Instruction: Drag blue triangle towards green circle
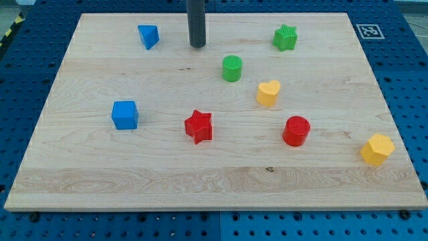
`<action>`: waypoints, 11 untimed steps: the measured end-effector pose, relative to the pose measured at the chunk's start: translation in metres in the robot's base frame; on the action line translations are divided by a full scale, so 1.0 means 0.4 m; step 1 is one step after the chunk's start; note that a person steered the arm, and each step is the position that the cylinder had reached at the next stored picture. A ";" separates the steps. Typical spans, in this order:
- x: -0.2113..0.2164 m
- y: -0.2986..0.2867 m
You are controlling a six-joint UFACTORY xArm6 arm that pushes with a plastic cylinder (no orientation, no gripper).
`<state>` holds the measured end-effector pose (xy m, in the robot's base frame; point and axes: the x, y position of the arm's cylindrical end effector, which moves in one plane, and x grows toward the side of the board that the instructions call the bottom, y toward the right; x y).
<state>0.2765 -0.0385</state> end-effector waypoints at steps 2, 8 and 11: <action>-0.044 -0.145; 0.029 -0.256; 0.045 -0.284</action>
<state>0.2946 -0.1522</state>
